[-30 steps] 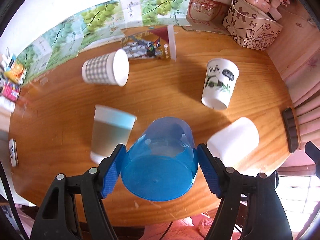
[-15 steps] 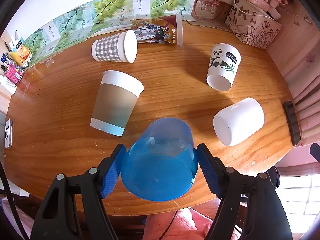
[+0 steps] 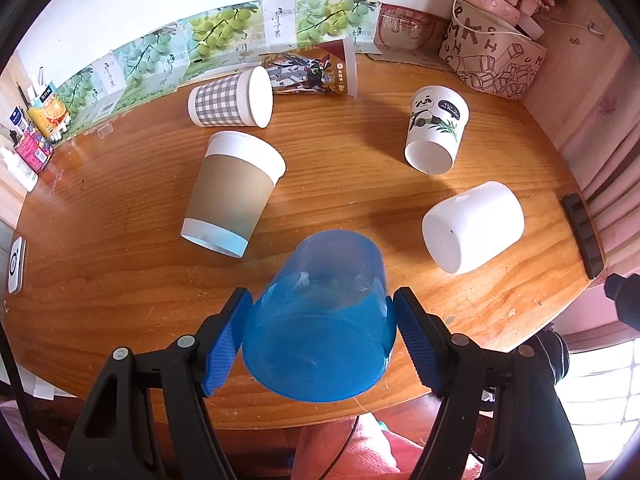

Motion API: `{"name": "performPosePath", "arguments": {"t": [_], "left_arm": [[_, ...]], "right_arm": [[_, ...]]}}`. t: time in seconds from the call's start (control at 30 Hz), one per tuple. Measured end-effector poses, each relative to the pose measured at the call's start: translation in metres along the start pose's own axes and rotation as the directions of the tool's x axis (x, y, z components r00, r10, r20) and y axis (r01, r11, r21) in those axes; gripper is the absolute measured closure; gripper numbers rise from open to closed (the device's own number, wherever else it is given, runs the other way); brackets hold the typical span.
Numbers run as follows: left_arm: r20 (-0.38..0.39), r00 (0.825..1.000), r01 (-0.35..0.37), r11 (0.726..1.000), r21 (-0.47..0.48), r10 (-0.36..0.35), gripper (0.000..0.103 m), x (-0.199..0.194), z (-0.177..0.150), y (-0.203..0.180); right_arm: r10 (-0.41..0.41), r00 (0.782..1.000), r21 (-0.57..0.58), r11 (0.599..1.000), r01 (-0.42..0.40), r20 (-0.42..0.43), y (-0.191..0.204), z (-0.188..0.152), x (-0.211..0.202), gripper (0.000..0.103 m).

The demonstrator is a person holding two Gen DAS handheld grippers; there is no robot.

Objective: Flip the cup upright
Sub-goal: 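Lift the blue cup off the desk with the right tool, then rotate the right tool to turn the blue cup opening upward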

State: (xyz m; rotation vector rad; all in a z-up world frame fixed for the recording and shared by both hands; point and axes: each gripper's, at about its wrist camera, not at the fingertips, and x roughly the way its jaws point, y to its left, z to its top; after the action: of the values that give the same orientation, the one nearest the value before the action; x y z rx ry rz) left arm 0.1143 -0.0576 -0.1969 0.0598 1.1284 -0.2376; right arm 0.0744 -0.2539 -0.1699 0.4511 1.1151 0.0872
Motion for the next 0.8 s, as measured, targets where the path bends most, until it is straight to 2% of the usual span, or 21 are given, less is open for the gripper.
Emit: {"name": "performPosePath", "arguments": {"t": [0.1, 0.23, 0.5, 0.8], "left_arm": [[0.014, 1.000, 0.016, 1.000, -0.012, -0.016, 0.027, -0.002, -0.009, 0.002], [-0.016, 0.999, 0.042, 0.998, -0.037, -0.042, 0.027, 0.003, -0.021, 0.007], [-0.064, 0.997, 0.051, 0.998, -0.041, -0.054, 0.028, 0.015, -0.036, 0.006], [-0.075, 0.991, 0.103, 0.993, -0.054, -0.106, 0.027, 0.013, -0.029, 0.005]], "right_arm": [[0.054, 0.997, 0.042, 0.998, -0.053, -0.047, -0.005, 0.000, 0.011, 0.001], [0.102, 0.990, 0.081, 0.992, -0.094, -0.099, -0.007, 0.001, 0.021, 0.003], [0.115, 0.983, 0.077, 0.991, -0.105, -0.145, -0.004, 0.000, 0.034, 0.003], [0.140, 0.971, 0.079, 0.989, -0.127, -0.192, -0.003, 0.005, 0.047, 0.003]]}}
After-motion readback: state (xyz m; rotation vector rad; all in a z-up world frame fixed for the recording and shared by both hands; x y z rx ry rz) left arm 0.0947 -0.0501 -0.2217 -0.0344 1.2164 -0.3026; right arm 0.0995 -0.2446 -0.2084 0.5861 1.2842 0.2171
